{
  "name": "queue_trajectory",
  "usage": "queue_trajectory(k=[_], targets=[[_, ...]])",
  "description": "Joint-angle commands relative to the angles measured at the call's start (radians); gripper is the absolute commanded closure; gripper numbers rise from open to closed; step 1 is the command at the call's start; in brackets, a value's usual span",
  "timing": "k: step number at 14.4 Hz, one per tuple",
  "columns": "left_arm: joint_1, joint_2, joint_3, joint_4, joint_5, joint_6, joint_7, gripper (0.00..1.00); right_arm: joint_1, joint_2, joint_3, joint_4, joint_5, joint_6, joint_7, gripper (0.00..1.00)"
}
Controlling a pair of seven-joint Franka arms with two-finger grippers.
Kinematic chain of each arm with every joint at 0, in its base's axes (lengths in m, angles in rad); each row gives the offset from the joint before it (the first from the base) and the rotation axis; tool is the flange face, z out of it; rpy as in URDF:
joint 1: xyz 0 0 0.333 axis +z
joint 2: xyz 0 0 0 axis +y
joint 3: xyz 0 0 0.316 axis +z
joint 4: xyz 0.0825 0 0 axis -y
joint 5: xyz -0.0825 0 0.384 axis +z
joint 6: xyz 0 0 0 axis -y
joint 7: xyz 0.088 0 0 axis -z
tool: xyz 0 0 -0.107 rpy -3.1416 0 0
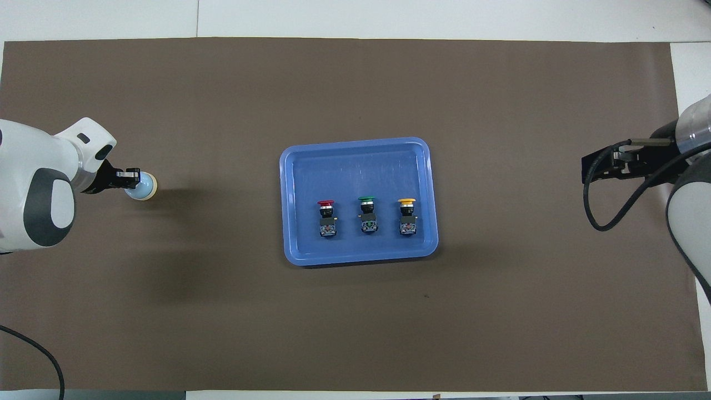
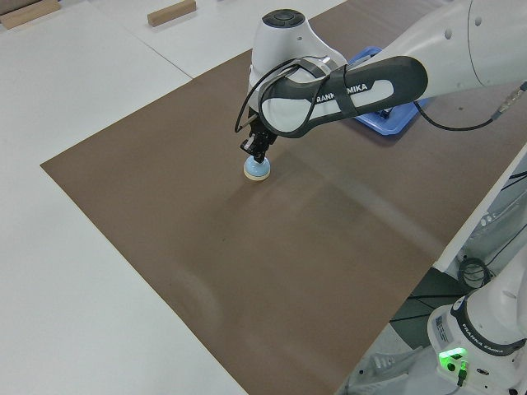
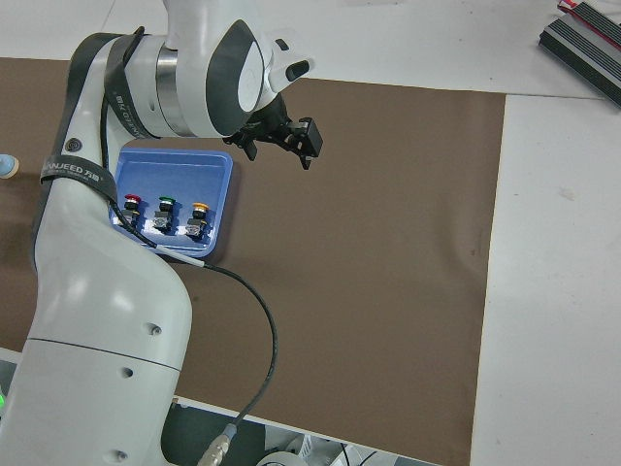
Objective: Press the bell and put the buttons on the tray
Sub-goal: 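Move the left gripper onto the white bell and press it, then lift the left gripper off the bell and draw it back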
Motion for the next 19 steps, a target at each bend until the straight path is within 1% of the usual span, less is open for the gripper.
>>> queue_trajectory(k=[1, 3, 4, 5, 6, 8, 11, 13, 15, 17, 19], targets=[[-0.004, -0.002, -0.001, 0.093, -0.006, -0.148, 0.005, 1.0, -0.011, -0.025, 0.009, -0.03, -0.011, 0.009, -0.009, 0.0], [-0.009, -0.031, -0.004, 0.169, -0.004, -0.283, 0.007, 1.0, -0.013, -0.025, 0.009, -0.03, -0.01, 0.009, -0.009, 0.0], [-0.01, -0.05, -0.007, 0.195, -0.004, -0.341, 0.007, 0.73, -0.011, -0.025, 0.009, -0.03, -0.01, 0.009, -0.009, 0.0], [-0.01, -0.072, -0.01, 0.207, -0.004, -0.392, 0.004, 0.3, -0.011, -0.025, 0.009, -0.03, -0.011, 0.009, -0.009, 0.0], [-0.018, -0.102, -0.011, 0.206, -0.006, -0.426, -0.005, 0.0, -0.013, -0.025, 0.009, -0.03, -0.011, 0.009, -0.009, 0.0], [-0.044, -0.157, -0.011, 0.195, -0.006, -0.463, -0.004, 0.0, -0.013, -0.025, 0.009, -0.03, -0.01, 0.009, -0.009, 0.0], [-0.046, -0.215, -0.011, 0.195, -0.006, -0.573, -0.002, 0.0, -0.011, -0.025, 0.009, -0.03, -0.011, 0.009, -0.009, 0.0], [-0.044, -0.258, -0.011, 0.2, -0.006, -0.619, 0.007, 0.0, -0.013, -0.025, 0.009, -0.03, -0.011, 0.009, -0.009, 0.0], [-0.049, -0.261, -0.013, 0.227, -0.006, -0.63, 0.002, 0.0, -0.011, -0.025, 0.009, -0.03, -0.011, 0.009, -0.009, 0.0], [-0.052, -0.272, -0.014, 0.235, -0.006, -0.667, 0.001, 0.0, -0.011, -0.025, 0.009, -0.03, -0.011, 0.009, -0.009, 0.0], [-0.052, -0.292, -0.016, 0.235, -0.006, -0.678, 0.001, 0.0, -0.013, -0.025, 0.009, -0.03, -0.011, 0.009, -0.009, 0.0]])
